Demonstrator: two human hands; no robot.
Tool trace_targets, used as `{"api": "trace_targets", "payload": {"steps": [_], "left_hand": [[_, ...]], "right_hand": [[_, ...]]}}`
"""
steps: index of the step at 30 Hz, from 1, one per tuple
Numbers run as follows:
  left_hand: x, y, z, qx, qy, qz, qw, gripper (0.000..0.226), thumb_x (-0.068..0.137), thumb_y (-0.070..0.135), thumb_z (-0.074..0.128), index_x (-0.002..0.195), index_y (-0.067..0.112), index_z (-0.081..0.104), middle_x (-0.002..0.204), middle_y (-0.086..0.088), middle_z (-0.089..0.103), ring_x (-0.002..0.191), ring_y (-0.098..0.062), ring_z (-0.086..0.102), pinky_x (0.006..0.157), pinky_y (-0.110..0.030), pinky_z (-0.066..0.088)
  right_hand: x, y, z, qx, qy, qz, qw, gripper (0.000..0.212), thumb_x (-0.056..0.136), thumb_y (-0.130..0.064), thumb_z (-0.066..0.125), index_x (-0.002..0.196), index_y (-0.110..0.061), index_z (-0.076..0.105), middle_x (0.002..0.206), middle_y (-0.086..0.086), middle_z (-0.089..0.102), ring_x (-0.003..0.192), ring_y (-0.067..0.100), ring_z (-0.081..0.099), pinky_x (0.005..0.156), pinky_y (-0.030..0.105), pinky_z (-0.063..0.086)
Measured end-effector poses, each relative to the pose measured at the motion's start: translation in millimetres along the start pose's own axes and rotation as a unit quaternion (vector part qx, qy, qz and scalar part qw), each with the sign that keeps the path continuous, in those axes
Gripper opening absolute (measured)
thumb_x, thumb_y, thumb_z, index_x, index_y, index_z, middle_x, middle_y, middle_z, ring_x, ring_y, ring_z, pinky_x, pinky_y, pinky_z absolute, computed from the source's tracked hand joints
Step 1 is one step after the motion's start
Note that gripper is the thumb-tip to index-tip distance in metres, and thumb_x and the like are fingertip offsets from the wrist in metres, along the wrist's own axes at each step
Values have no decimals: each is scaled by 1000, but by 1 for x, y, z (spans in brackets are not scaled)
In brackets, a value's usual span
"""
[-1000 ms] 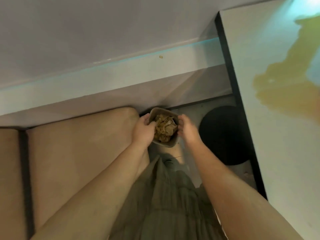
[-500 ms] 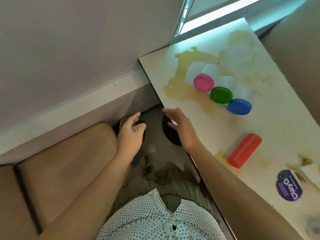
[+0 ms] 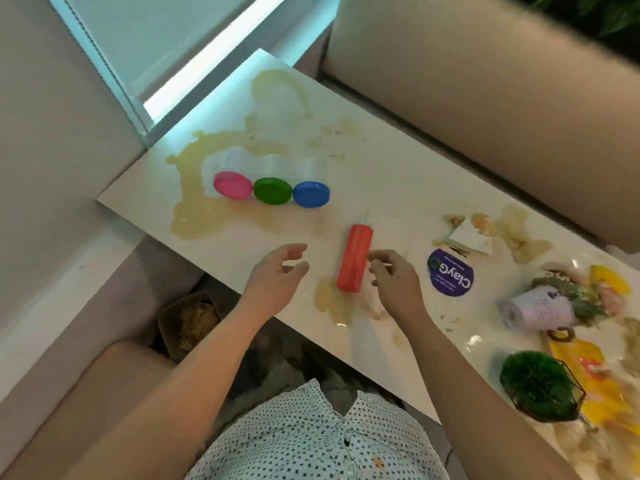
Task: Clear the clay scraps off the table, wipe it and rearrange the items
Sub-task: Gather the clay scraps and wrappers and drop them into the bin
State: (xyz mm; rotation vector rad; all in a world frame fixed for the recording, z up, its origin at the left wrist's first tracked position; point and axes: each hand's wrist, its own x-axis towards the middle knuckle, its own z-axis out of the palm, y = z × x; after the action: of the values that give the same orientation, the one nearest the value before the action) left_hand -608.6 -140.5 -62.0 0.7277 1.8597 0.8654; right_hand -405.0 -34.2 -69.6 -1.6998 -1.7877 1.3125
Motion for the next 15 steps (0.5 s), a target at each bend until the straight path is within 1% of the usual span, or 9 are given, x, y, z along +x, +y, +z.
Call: {"api": "trace_targets", "payload": {"steps": [1,2,3,4,6,8,10,12,15], "left_hand": [[4,8,10,9,-12,0,1000,37,100,31,62,136,38,61,129,19,63,108,-4,64,103,-37,53],[6,15,23,14,-21,0,1000,36,100,31,62,135,38,62,127,19,63,107,-4,64,102,-37,54],[6,20,37,16,-21,2,1000,34,99,31,62,133,38,63,124,19,65,105,-3,65,100,-36,54],[5,24,51,13,-13,5,1000,32,99,30,62,130,37,65,122,18,66,103,-2,65,98,-34,55],[1,31,77,3,22,8,1000,27,100,30,61,125,33,68,118,16,68,99,-2,65,93,-31,56],[-6,34,99,3,49,3,999,25,101,28,60,124,31,67,119,16,67,100,-6,65,92,-32,55],[-13,34,119,6,56,-11,998,24,102,27,58,123,31,67,117,15,66,101,-13,66,93,-37,56],[-21,30,136,7,50,-27,998,23,102,25,58,122,31,67,111,15,68,100,-14,68,94,-42,57],[-33,21,154,21,46,-49,998,22,101,26,59,120,34,67,109,15,67,100,-14,67,95,-44,57]], "right_hand": [[2,10,-11,-46,2,-8,999,21,99,-14,56,110,-24,71,111,-7,67,98,10,65,92,36,55],[3,23,-22,-98,-10,-14,995,22,98,-14,58,115,-23,69,115,-4,62,101,12,64,92,31,52],[2,37,-30,-142,-40,-20,989,26,97,-16,59,121,-23,66,119,-1,57,106,16,62,93,28,49],[-1,51,-35,-178,-82,-24,980,33,96,-21,61,129,-24,62,125,1,51,111,19,59,96,29,47],[-8,76,-37,-237,-165,-36,957,46,96,-33,62,141,-32,53,134,4,41,118,22,50,103,35,45],[-13,95,-31,-295,-210,-78,929,52,95,-38,62,144,-39,46,136,5,36,119,27,45,102,43,47],[-17,106,-26,-353,-224,-132,899,51,96,-33,61,144,-37,45,136,8,36,118,31,43,97,46,49],[-18,119,-25,-391,-219,-188,874,47,98,-19,57,143,-26,49,135,10,39,116,32,43,91,43,50],[-11,137,-32,-397,-206,-228,865,35,97,-5,54,131,-12,55,120,11,49,108,30,49,79,39,49]]}}
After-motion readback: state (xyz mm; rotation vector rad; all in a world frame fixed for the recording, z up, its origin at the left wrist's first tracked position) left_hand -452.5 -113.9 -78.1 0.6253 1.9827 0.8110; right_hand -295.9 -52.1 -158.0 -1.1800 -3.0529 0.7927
